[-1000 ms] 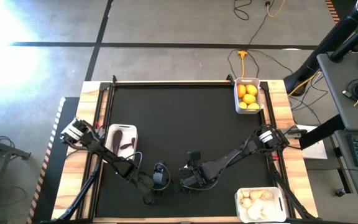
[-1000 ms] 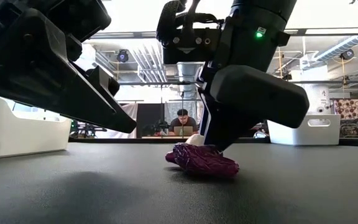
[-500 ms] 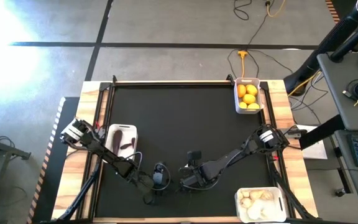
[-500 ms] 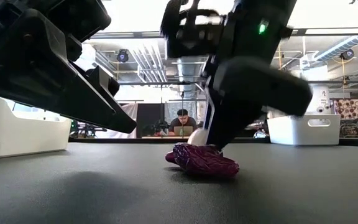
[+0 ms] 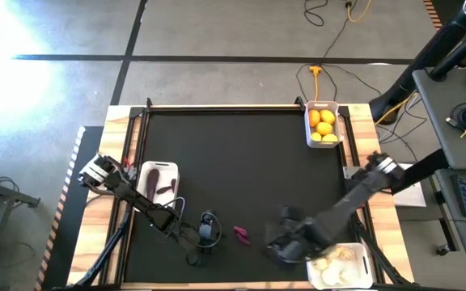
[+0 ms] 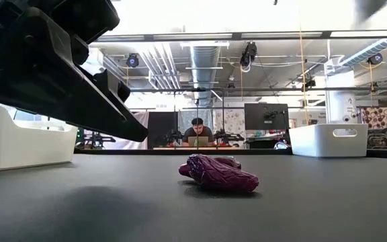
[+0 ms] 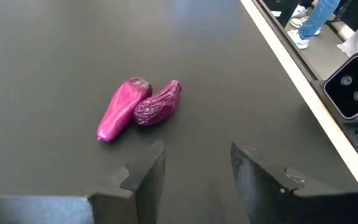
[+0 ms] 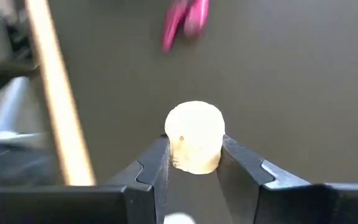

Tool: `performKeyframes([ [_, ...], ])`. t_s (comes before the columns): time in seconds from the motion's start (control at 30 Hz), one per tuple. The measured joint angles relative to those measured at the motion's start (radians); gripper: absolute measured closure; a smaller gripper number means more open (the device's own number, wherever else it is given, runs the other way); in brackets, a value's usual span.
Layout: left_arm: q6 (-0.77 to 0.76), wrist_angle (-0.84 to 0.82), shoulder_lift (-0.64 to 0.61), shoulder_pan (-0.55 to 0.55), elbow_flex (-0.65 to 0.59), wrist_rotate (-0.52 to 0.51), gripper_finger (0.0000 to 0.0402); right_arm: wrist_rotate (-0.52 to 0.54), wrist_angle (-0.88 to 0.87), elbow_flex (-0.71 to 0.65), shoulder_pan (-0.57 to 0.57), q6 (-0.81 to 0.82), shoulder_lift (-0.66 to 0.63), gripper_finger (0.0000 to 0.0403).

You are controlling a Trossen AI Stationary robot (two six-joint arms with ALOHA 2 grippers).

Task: Sort produce into baskets
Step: Put the garlic into the bottom white bin

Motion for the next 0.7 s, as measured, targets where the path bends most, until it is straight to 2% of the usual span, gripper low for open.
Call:
performKeyframes([
  [0.17,0.009,0.01,0.0,0.0,0.0,0.0,0.0235,-0.146,-0.164,0.0,0.139,0.368,-0.086,0.0296],
  [0.37,0.009,0.014,0.0,0.0,0.0,0.0,0.0235,-0.357,-0.269,-0.007,0.291,0.727,-0.089,0.0296],
  [0.47,0.009,0.014,0.0,0.0,0.0,0.0,0.0235,-0.398,-0.27,-0.031,0.331,0.84,-0.07,0.0296],
  [0.53,0.009,0.016,0.0,0.0,0.0,0.0,0.0235,-0.464,-0.262,-0.054,0.34,0.885,-0.049,0.0296],
  [0.6,0.009,0.019,0.0,0.0,0.0,0.0,0.0235,-0.546,-0.227,-0.088,0.341,0.897,-0.03,0.0296],
  [0.7,0.009,0.022,0.0,0.0,0.0,0.0,0.0235,-0.601,-0.12,-0.153,0.34,0.879,-0.004,0.0296],
])
